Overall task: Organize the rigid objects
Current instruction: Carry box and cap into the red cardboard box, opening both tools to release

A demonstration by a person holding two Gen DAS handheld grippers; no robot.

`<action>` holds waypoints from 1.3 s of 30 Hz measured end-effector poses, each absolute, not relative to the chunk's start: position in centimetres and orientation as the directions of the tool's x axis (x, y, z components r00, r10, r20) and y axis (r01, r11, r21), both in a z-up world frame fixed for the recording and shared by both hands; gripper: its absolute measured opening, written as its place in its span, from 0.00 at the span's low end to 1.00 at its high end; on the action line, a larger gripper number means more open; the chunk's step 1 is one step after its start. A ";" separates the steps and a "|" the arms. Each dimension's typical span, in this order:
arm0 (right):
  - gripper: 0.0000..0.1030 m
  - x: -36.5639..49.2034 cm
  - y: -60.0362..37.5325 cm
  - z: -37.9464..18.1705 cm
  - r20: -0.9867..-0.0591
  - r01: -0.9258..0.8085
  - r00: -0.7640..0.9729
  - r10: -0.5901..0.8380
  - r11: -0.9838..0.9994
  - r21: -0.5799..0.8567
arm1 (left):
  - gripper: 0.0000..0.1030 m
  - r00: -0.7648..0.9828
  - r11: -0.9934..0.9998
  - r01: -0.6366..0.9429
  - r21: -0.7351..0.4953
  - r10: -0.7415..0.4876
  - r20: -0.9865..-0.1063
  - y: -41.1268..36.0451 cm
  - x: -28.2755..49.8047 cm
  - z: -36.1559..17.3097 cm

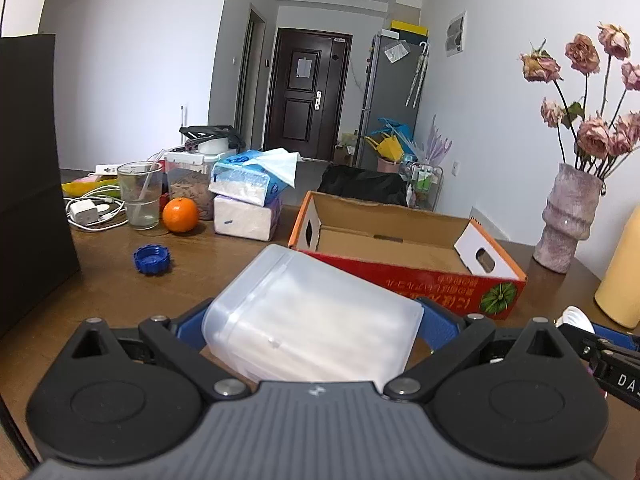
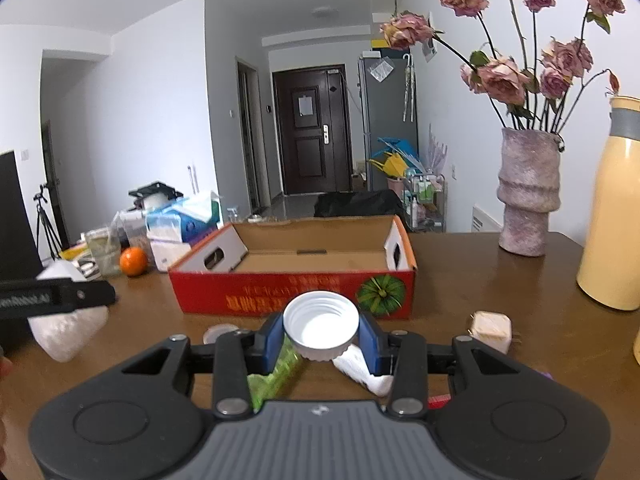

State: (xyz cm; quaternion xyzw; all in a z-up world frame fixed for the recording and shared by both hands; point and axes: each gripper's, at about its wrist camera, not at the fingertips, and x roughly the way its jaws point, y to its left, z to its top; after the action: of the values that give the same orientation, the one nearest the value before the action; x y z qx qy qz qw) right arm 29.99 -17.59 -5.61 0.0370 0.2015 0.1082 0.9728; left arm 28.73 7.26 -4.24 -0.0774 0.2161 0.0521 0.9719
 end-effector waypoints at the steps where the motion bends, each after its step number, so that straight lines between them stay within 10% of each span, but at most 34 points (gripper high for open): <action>1: 0.38 30.2 -17.4 -5.4 -0.379 -0.197 0.897 0.228 0.973 0.117 | 0.99 0.902 0.982 -0.135 -0.131 0.067 -0.427 7.2 29.1 -4.2; 39: 0.38 48.5 -13.5 -1.9 -0.373 -0.218 0.896 0.241 0.970 0.104 | 0.99 0.922 0.979 -0.135 -0.153 0.067 -0.381 7.0 46.9 -3.7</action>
State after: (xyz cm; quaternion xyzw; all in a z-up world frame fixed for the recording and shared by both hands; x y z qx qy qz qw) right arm 48.53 -13.54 -1.89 0.0299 0.1953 0.1179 0.9732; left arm 46.92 7.02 -3.67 -0.0884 0.1902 0.0517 0.9764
